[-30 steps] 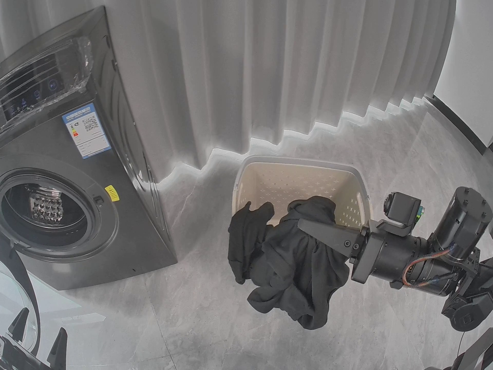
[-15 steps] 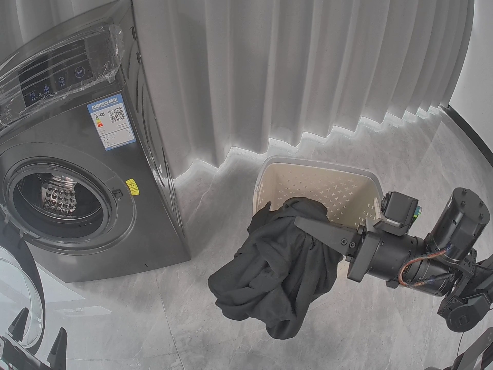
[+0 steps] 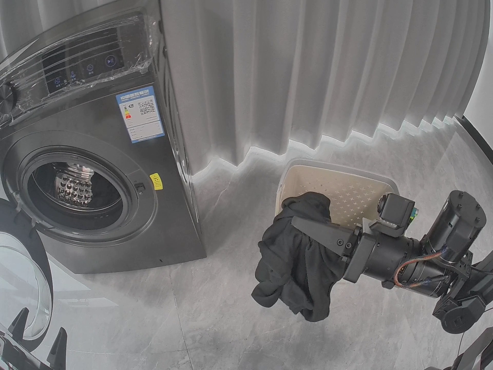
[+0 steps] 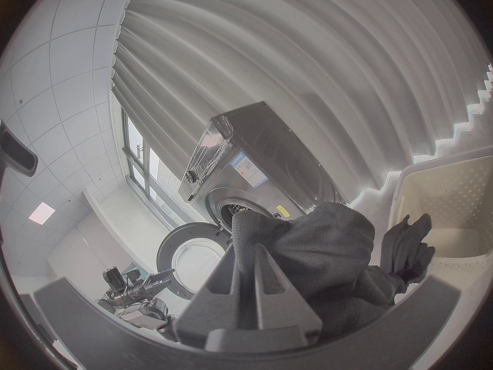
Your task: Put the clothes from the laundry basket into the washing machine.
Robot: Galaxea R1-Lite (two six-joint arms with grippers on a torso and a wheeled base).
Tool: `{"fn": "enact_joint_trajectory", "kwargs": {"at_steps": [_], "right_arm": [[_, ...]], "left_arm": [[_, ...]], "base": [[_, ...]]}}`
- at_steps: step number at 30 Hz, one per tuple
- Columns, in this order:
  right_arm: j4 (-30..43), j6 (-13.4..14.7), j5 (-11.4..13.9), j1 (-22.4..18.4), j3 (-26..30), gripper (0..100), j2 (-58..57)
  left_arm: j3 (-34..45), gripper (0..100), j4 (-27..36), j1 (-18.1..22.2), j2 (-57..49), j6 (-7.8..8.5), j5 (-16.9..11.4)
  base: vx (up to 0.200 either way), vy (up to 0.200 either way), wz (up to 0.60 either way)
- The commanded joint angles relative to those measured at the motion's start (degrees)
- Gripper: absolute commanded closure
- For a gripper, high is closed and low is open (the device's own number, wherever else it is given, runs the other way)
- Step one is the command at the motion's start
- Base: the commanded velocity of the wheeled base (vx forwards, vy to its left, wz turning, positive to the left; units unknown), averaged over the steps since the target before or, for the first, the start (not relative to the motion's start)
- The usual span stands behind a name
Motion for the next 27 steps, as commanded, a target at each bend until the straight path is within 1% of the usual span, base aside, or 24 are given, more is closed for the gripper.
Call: {"fn": "enact_joint_trajectory", "kwargs": {"at_steps": [1, 5, 14, 16, 18, 26, 27], "right_arm": [[-0.19, 0.01, -0.07, -0.07, -0.12, 100, 1.04], [-0.55, 0.01, -0.07, -0.33, -0.65, 100, 2.18], [-3.8, -0.43, -0.77, -0.59, -1.0, 100, 4.91], [-4.24, -1.4, -0.86, -0.86, -0.91, 100, 6.14], [-4.24, -1.57, -0.86, -0.94, -0.91, 100, 6.4], [-3.62, -1.48, -1.04, -0.77, -0.74, 100, 6.4], [-3.62, -1.48, -1.39, -0.68, -0.56, 100, 6.4]], "left_arm": [[0.84, 0, -0.01, 0.04, -0.75, -0.01, 0.03], [0.84, 0, -0.01, 0.04, -0.75, -0.01, 0.03], [0.84, 0, -0.01, 0.04, -0.75, -0.01, 0.03], [0.84, 0, -0.01, 0.04, -0.75, -0.01, 0.03], [0.84, 0, -0.01, 0.04, -0.75, 0.07, 0.03], [0.84, 0, -0.01, 0.04, -0.75, 0.07, 0.03], [0.92, 0, -0.01, 0.04, -0.75, 0.07, 0.03]], "base": [[0.0, 0.0, 0.0], [0.0, 0.0, 0.0], [0.0, 0.0, 0.6], [0.0, 0.0, 0.0], [0.0, 0.0, 0.0], [0.0, 0.0, 0.0], [0.0, 0.0, 0.0]]}}
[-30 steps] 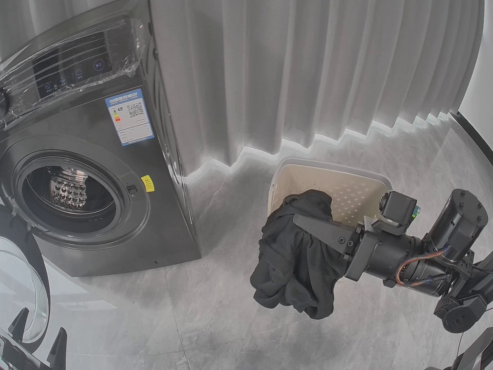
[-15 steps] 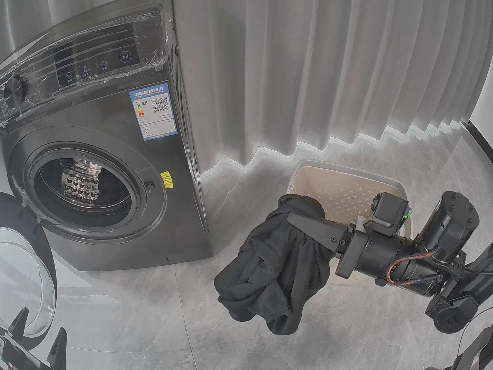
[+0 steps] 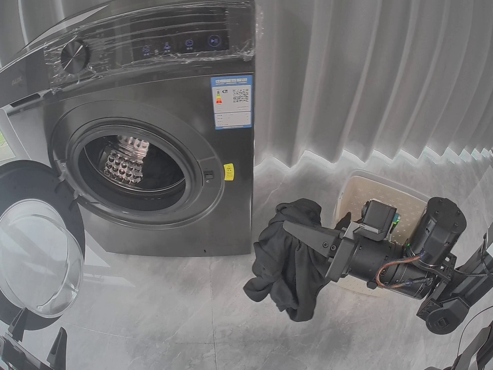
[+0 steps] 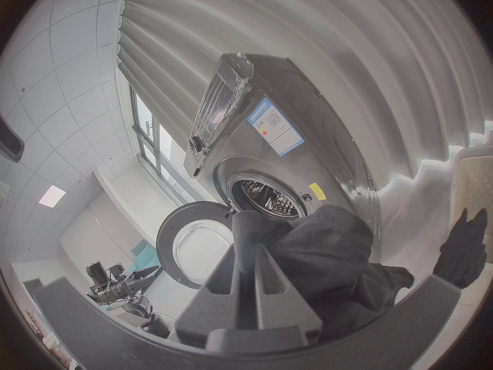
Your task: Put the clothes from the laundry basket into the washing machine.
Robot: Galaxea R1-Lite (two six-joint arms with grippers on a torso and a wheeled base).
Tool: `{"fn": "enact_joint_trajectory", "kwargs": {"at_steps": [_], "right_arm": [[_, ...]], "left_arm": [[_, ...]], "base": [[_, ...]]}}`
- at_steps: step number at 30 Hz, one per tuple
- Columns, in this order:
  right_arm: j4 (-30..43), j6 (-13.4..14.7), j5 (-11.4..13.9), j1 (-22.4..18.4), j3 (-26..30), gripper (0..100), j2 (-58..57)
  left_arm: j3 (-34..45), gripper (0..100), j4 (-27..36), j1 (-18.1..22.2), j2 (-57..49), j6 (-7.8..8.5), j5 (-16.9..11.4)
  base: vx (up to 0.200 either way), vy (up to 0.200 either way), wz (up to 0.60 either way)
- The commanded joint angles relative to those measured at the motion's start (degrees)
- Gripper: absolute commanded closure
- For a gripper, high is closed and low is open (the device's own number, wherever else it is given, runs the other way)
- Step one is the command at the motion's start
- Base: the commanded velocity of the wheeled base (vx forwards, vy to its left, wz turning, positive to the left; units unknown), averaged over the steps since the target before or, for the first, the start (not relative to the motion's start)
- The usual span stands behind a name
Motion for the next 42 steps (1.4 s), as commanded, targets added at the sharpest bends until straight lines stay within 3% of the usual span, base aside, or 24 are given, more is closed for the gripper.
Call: {"fn": "enact_joint_trajectory", "kwargs": {"at_steps": [1, 24, 32, 33, 35, 36, 40, 42], "right_arm": [[-0.34, 0.0, -1.02, 0.35, 0.07, 100, 0.46], [-0.87, -0.44, -1.73, -0.09, -0.02, 100, 1.07], [-0.78, -5.45, -2.87, 0.7, 2.09, 100, 1.07], [-0.69, -7.47, -4.89, 1.05, 2.97, 100, 1.07], [0.1, -8.7, -8.49, 1.14, 3.06, 100, 1.07], [0.19, -9.31, -11.83, 1.32, 2.7, 100, 1.34], [0.8, -9.4, -21.06, 4.57, 1.39, 100, 2.04], [2.38, -9.4, -24.31, 6.32, -0.37, 100, 2.48]], "left_arm": [[0.84, 0, -0.03, 0.01, -0.76, -0.06, -0.01], [0.84, 0, -0.03, 0.01, -0.76, -0.06, -0.01], [0.92, 0, -0.03, 0.01, -0.85, 0.73, -0.01], [0.92, 0, -0.03, 0.19, -0.85, 0.9, -0.1], [0.92, 0, -0.03, 0.19, -0.85, 0.9, -0.1], [0.84, 0, -0.03, 0.19, -0.85, 1.08, -0.1], [0.92, 0, -0.03, 0.19, -0.85, 0.9, -0.1], [0.92, 0, -0.03, 0.19, -0.94, 1.08, -0.19]], "base": [[0.0, 0.0, 0.0], [0.0, 0.0, 0.08], [0.0, 0.0, 0.0], [0.0, 0.0, 0.0], [0.0, 0.0, 0.0], [0.0, 0.0, 0.0], [0.0, 0.0, 0.0], [0.0, 0.0, 0.0]]}}
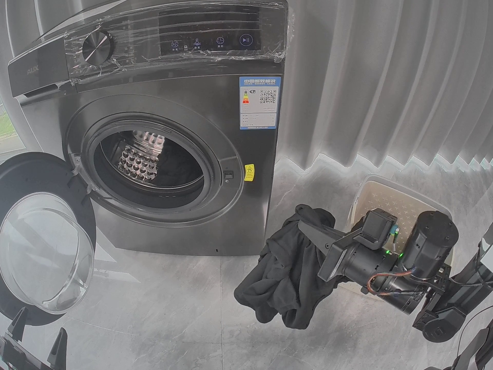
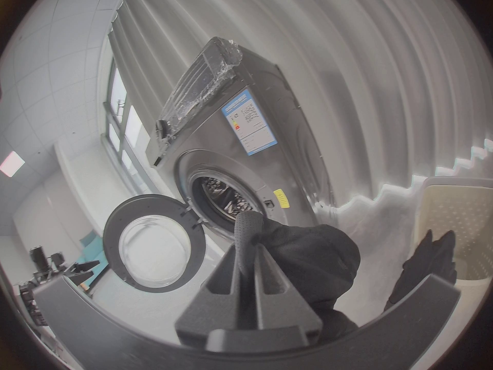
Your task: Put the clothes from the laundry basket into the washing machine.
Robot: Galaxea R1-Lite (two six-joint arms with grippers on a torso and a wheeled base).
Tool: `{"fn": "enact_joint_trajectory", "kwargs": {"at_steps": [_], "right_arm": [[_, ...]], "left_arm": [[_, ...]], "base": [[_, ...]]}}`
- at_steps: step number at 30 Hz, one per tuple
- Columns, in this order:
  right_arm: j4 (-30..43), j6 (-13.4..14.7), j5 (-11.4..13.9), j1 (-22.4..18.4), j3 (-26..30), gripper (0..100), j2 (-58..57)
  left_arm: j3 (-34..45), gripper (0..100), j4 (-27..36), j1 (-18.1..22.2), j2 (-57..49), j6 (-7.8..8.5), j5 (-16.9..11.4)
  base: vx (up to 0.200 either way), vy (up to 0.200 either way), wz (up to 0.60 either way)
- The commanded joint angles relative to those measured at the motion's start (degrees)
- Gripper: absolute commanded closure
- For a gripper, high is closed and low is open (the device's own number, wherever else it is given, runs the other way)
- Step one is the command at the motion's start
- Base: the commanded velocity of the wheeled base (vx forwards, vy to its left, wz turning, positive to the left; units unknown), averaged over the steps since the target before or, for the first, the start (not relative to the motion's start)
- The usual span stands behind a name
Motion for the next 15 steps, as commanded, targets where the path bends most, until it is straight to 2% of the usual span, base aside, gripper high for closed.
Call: {"fn": "enact_joint_trajectory", "kwargs": {"at_steps": [1, 4, 8, 10, 11, 13, 15], "right_arm": [[2.6, -0.51, -6.8, 4.64, -3.5, 100, 1.39], [4.36, -0.43, -8.73, 5.78, -6.57, 100, 2.18], [4.45, -0.08, -9.09, 6.31, -9.47, 100, 2.71], [4.09, 0.01, -9.0, 6.39, -10.53, 100, 2.71], [4.18, 0.01, -9.0, 6.57, -11.06, 100, 2.62], [4.01, 0.01, -8.56, 6.57, -12.29, 100, 2.44], [4.53, 0.01, -8.12, 6.75, -14.48, 100, 2.27]], "left_arm": [[0.92, 0, -0.01, 0.06, -0.96, 0.29, -0.21], [0.92, 0, -0.09, -0.03, -0.96, 1.26, -0.57], [0.92, 0, -0.27, -0.03, -0.96, 1.7, -0.83], [-0.83, 0, -1.76, 0.06, -0.88, 0.2, -1.36], [-5.58, 0, -3.79, 0.06, 0.27, -1.55, -2.06], [-13.67, 0, -4.49, -0.21, 3.78, -3.05, -2.68], [-17.01, 0, -3.43, -0.47, 8.18, -2.61, -3.38]], "base": [[0.0, 0.0, 0.0], [0.0, 0.0, 0.0], [0.0, 0.0, 0.0], [0.0, 0.0, 0.0], [0.0, 0.0, 0.0], [0.0, 0.0, 0.0], [0.0, 0.0, 0.0]]}}
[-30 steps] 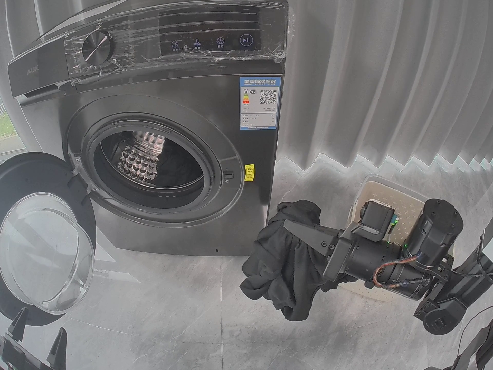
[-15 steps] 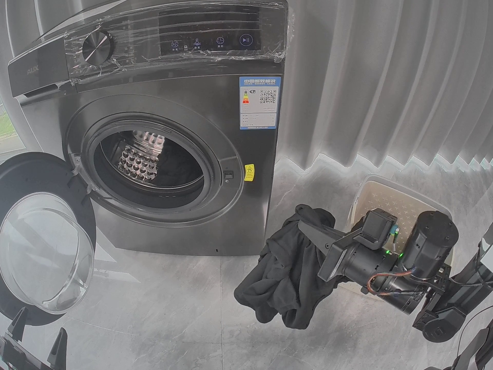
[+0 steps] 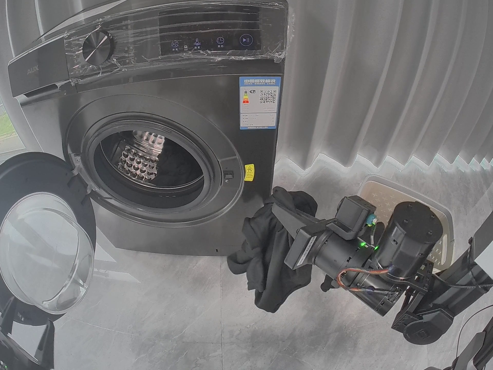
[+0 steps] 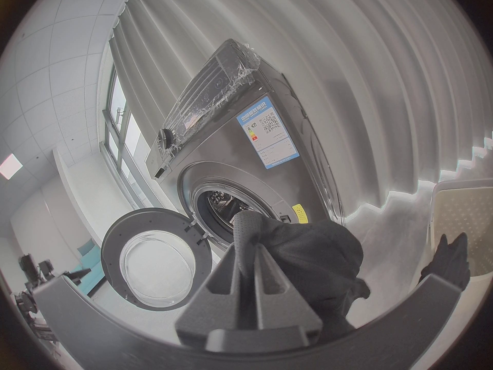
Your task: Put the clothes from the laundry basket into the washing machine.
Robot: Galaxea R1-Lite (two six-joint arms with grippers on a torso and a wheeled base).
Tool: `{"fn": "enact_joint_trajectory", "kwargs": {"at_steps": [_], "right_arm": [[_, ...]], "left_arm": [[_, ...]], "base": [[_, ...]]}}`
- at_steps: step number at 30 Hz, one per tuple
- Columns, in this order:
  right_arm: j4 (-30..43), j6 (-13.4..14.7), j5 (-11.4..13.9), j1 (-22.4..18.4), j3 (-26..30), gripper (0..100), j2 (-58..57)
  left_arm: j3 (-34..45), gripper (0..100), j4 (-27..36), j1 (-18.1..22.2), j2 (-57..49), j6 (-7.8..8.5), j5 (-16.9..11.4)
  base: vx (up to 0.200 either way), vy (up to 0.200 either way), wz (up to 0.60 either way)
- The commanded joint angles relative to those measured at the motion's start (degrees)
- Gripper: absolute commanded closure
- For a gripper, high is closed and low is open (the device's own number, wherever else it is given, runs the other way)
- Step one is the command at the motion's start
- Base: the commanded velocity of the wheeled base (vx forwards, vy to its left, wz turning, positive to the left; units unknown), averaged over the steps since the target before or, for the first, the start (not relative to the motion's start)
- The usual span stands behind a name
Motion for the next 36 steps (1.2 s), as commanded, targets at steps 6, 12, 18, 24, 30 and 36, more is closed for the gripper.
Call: {"fn": "enact_joint_trajectory", "kwargs": {"at_steps": [6, 12, 18, 24, 30, 36], "right_arm": [[-0.1, 0.3, 1.48, 0.54, -6.65, 100, 0.54], [-0.36, 0.3, 1.48, 0.63, -7.36, 100, 1.59], [-0.45, 0.3, 1.4, 0.45, -7.88, 100, 2.21], [-0.54, 0.39, 0.96, -0.07, -8.32, 100, 3.35], [-0.45, 0.65, 0.87, -0.07, -8.5, 100, 3.44], [-0.54, 0.74, 0.87, -0.16, -8.5, 100, 3.44]], "left_arm": [[-13.29, 0, -5.27, -1.74, 23.55, 1.52, -12.54], [-14.17, 0, -12.39, -4.9, 37.79, 5.13, -19.4], [-14.26, 0, -14.41, -11.23, 45.08, 5.04, -19.13], [-14.61, 0, -19.86, -17.12, 53.79, 5.04, -19.13], [-14.79, 0, -26.1, -20.64, 63.28, 4.77, -19.13], [-14.87, 0, -34.19, -25.56, 74.0, 2.4, -18.96]], "base": [[0.0, 0.0, 0.0], [0.0, 0.0, 0.0], [0.0, 0.0, 0.0], [0.0, 0.0, 0.0], [0.0, 0.0, 0.0], [0.0, 0.0, 0.0]]}}
